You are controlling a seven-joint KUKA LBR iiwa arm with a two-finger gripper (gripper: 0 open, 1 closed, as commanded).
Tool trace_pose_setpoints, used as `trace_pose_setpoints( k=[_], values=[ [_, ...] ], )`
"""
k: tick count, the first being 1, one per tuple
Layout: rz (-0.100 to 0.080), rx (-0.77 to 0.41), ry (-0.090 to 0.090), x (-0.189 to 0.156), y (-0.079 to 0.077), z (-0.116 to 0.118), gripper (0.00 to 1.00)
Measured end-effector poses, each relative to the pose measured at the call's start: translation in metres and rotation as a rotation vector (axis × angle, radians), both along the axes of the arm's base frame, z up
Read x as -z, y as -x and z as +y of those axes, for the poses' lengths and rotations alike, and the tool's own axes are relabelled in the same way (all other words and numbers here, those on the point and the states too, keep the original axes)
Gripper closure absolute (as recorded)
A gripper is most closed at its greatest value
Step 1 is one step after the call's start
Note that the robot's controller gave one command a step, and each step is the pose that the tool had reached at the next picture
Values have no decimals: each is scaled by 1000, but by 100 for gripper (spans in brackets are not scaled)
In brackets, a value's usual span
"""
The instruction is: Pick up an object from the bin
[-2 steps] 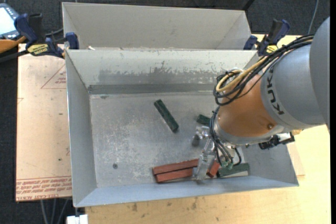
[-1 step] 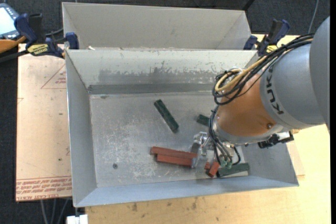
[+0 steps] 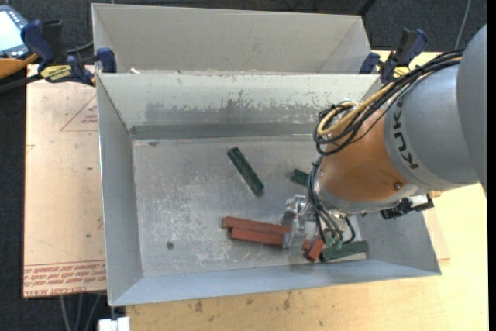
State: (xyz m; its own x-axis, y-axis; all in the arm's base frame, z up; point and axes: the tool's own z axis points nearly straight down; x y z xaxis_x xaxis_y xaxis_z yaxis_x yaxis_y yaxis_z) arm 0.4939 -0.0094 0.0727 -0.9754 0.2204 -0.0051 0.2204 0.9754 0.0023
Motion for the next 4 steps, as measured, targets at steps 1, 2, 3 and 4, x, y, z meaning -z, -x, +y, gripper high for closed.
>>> trace_pose_setpoints(
  k=[1, 2, 3, 4],
  values=[
    [-7, 3, 2, -211, -28, -17, 100],
    [2, 2, 1, -207, -26, -17, 0],
    [11, -160, -1, -55, -48, 53, 0],
    [9, -11, 1, 5, -46, 10, 0]
  ],
)
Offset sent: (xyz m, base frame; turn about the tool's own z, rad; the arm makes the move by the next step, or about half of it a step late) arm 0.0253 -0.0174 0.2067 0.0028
